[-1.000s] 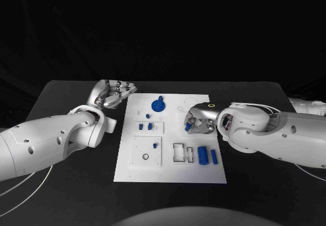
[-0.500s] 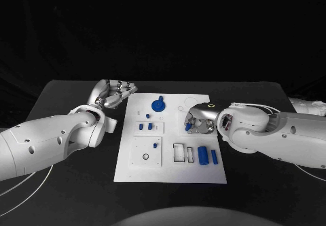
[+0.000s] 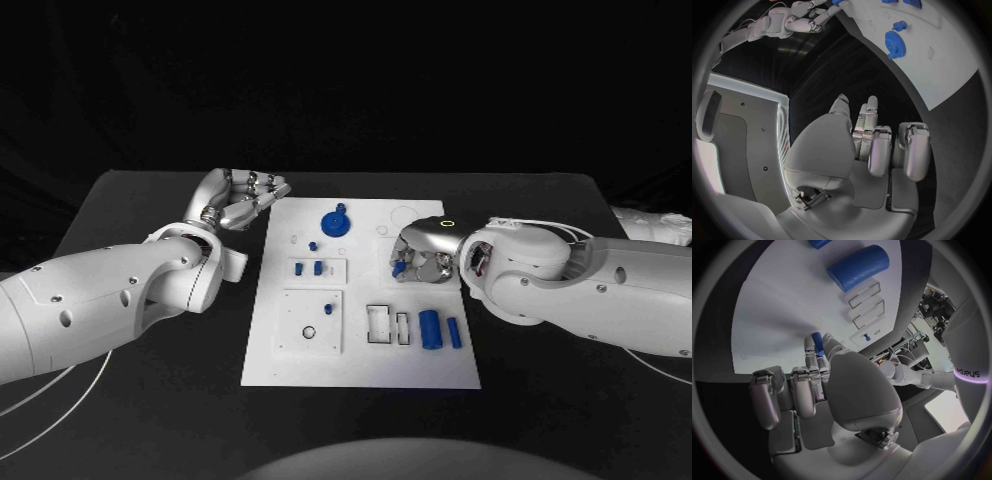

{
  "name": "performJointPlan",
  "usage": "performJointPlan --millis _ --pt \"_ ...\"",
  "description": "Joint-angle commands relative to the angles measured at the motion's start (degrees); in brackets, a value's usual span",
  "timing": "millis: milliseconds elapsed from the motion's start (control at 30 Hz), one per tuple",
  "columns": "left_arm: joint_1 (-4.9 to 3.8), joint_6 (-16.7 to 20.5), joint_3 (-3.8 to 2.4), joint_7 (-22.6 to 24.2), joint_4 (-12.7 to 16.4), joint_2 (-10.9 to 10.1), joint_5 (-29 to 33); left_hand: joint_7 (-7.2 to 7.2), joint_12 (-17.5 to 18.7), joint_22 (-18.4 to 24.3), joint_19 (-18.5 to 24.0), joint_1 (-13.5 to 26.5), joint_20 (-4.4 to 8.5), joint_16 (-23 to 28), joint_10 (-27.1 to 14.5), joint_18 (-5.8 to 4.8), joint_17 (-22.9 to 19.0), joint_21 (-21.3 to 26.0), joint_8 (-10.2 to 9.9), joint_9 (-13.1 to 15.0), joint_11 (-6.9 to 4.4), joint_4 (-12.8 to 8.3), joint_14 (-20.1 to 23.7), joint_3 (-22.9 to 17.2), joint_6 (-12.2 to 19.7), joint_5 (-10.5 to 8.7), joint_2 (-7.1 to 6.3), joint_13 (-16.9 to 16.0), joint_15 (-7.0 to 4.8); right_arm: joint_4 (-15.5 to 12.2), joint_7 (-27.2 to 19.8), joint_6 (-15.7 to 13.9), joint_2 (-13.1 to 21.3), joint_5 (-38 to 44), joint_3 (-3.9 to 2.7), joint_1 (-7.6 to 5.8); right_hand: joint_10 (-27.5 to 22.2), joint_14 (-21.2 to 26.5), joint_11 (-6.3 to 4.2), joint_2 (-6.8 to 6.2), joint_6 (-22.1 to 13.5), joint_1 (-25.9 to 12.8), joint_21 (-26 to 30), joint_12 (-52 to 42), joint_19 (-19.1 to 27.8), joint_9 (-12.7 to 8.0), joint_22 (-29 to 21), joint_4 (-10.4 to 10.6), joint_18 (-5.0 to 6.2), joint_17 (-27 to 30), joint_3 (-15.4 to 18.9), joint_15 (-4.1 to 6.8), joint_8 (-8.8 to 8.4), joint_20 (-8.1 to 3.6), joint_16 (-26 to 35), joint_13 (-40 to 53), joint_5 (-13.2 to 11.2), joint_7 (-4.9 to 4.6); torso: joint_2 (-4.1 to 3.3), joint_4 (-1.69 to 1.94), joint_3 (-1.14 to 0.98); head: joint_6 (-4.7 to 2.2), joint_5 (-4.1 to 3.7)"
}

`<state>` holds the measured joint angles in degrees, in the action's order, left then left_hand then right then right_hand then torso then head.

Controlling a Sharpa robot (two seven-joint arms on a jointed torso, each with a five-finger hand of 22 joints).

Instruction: Assemble the parts on the task board

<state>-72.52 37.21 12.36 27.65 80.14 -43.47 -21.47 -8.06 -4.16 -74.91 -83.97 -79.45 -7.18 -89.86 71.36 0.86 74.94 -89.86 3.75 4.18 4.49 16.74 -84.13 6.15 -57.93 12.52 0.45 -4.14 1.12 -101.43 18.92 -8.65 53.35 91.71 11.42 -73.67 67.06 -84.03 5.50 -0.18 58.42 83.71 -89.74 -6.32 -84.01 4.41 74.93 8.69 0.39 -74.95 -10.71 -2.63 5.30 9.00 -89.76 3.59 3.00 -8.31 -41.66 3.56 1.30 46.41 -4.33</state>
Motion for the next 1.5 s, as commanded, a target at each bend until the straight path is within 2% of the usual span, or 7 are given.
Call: performJointPlan --millis 33,167,667,1033,1267,1500 --pt "-0.02 -0.8 -0.04 0.8 0.1 0.0 0.1 0.03 0.2 -15.1 -6.0 0.2 0.18 -0.1 0.0 -0.86 15.1 -0.1 0.2 0.0 0.04 0.0 -5.9 0.2 -0.2 0.06 0.44 0.1 -0.25 -0.1 -0.4 -1.6 -0.1 0.8 0.01 0.07 0.7 -6.0 0.0 -0.13 0.7 0.6 -0.3 0.4 -6.0 0.1 15.1 0.0 -0.39 -15.1 -0.4 0.44 0.32 -0.38 -0.2 -0.1 -0.1 -0.07 -0.01 -0.07 0.0 0.09 0.17" --pt "-0.02 -0.8 -0.04 0.8 0.1 0.0 0.1 0.03 0.2 -15.1 -6.0 0.2 0.18 -0.1 0.0 -0.86 15.1 -0.1 0.2 0.0 0.04 0.0 -5.9 0.2 -0.2 0.06 0.44 0.1 -0.25 -0.2 -0.5 -2.1 -0.1 0.8 0.01 0.09 1.4 -6.0 -0.15 -0.18 1.5 0.8 -0.3 0.6 -6.0 0.2 15.1 0.1 -0.39 -15.1 -0.7 0.58 0.52 -0.52 -0.2 -0.1 -0.1 -0.01 -0.04 0.02 0.01 0.28 -0.16" --pt "-0.02 -0.9 -0.04 0.8 0.1 0.0 0.1 0.03 0.2 -15.1 -6.0 0.2 0.18 -0.1 0.0 -0.86 15.1 -0.1 0.2 0.0 0.04 0.0 -5.9 0.2 -0.2 0.06 0.44 0.1 -0.25 -0.3 -0.8 -2.4 -0.1 1.1 0.01 0.12 4.8 -6.0 -1.19 0.23 5.6 3.0 -0.3 1.2 -6.0 0.7 15.1 -0.8 -0.39 -15.1 -2.9 1.46 1.6 -1.33 -0.2 -0.1 0.0 0.93 -0.02 0.05 -0.01 0.28 -0.21" --pt "-0.02 -0.9 -0.04 0.7 0.0 0.0 0.1 0.03 0.2 -15.1 -6.0 0.2 0.18 -0.1 0.0 -0.86 15.1 -0.1 0.2 0.0 0.04 0.0 -5.9 0.2 -0.2 0.06 0.44 0.1 -0.25 -0.3 -1.9 -6.7 0.0 0.0 0.01 0.13 5.8 -6.0 -1.43 0.19 6.8 3.5 -0.3 1.7 -6.0 0.9 15.1 -1.1 -0.39 -15.1 -3.4 1.68 1.91 -1.6 -0.2 -0.1 0.0 1.18 0.02 0.13 0.03 0.0 -0.2" --pt "-0.02 -1.0 -0.04 0.7 -0.1 0.0 0.1 0.03 0.2 -15.1 -6.0 0.2 0.18 -0.1 0.0 -0.86 15.1 -0.1 0.2 0.0 0.04 0.0 -5.9 0.2 -0.2 0.06 0.44 0.1 -0.25 -0.5 -2.3 -9.0 0.2 -1.2 0.0 0.12 5.7 -6.0 -1.37 0.0 6.9 3.5 -0.3 1.9 -6.0 0.9 15.1 -1.1 -0.39 -15.1 -3.4 1.69 1.88 -1.64 -0.2 -0.1 0.0 1.13 -0.02 0.06 0.0 -0.14 -0.06" --pt "-0.01 -1.0 -0.04 0.7 -0.2 0.1 0.1 0.03 0.2 -15.1 -6.0 0.2 0.18 -0.1 0.0 -0.86 15.1 -0.1 0.2 0.0 0.04 0.0 -5.9 0.2 -0.2 0.06 0.44 0.1 -0.25 -1.1 -2.4 -10.0 0.4 -1.7 -0.02 -0.04 5.5 -6.0 -1.24 -0.18 6.9 3.3 -0.3 2.2 -6.0 0.9 15.1 -1.0 -0.39 -15.1 -3.4 1.64 1.75 -1.66 -0.2 -0.2 0.0 1.01 -0.04 0.08 0.04 -0.21 -0.08"
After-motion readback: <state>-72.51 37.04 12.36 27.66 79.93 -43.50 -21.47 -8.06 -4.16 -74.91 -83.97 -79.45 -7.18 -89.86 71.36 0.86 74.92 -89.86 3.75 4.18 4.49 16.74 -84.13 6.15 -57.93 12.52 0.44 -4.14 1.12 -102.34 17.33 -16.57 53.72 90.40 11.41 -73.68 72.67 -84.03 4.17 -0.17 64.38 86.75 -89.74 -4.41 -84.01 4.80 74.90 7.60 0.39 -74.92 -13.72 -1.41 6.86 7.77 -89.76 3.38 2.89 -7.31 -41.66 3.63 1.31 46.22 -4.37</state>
